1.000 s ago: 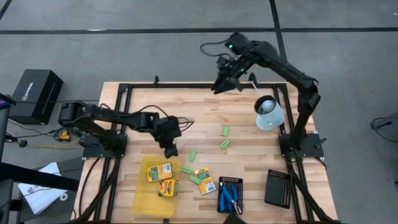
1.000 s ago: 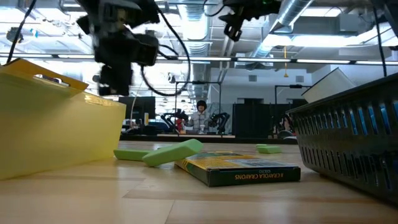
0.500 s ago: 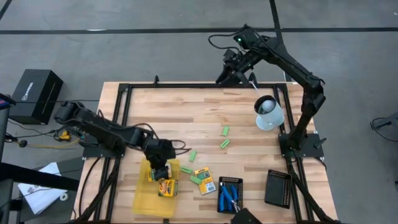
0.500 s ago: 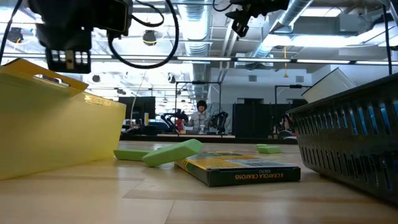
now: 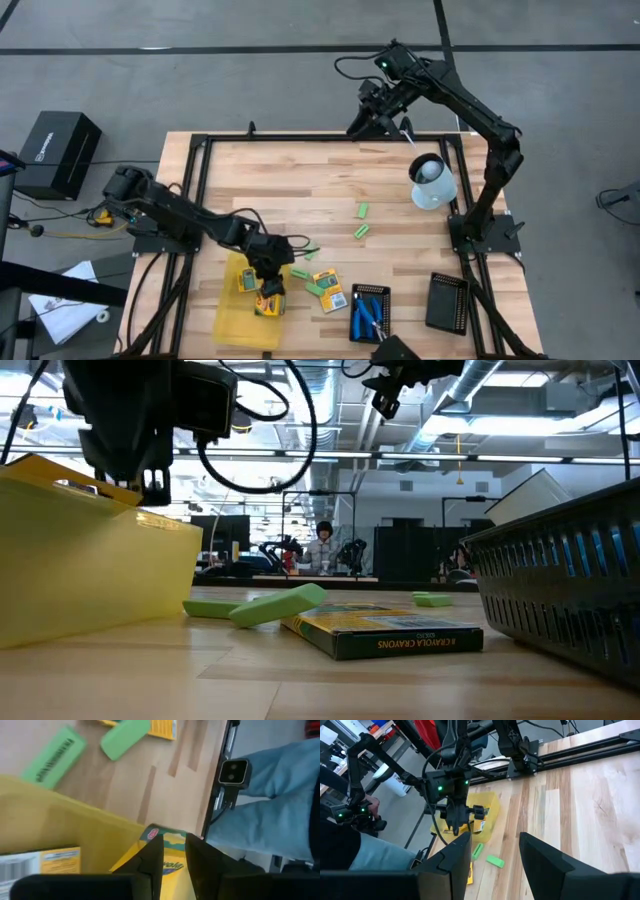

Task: Pick & Place School Supplies
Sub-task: Put the yellow crayon box into the yellow bin

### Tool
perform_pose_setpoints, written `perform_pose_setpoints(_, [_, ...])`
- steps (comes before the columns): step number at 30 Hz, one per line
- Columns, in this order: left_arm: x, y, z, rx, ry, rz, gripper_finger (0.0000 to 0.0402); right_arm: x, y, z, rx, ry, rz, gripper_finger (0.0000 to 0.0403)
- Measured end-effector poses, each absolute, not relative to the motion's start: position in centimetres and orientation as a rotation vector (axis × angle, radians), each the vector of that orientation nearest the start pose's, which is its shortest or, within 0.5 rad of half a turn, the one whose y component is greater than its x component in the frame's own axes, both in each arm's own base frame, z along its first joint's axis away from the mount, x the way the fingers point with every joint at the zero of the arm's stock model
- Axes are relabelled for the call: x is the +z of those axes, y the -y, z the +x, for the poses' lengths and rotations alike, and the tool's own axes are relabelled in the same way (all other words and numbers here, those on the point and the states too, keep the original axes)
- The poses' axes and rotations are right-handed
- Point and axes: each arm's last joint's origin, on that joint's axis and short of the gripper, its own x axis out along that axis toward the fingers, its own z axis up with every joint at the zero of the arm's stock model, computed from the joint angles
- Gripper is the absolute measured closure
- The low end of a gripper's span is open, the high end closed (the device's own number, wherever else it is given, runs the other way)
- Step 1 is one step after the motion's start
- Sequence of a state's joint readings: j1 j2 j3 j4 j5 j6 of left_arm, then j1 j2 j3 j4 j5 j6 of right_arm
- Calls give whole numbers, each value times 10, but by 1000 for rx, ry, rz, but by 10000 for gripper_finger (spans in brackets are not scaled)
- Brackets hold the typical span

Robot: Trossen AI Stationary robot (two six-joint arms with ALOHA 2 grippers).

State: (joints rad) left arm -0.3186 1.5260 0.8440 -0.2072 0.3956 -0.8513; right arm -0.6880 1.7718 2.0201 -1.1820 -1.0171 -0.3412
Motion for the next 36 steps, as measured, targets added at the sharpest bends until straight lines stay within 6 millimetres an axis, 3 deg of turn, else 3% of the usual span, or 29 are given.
perform_pose_setpoints(10, [168, 128, 282, -238, -1168, -867, 325, 413, 200, 282, 400, -552, 377, 244])
perform_pose_setpoints(22, [150, 158, 245, -256, -1350, -926, 325, 413, 199, 281, 402, -557, 378, 244])
perform_pose_setpoints(36, [151, 173, 232, -246, -1438, -988, 325, 412, 203, 278, 390, -559, 385, 244])
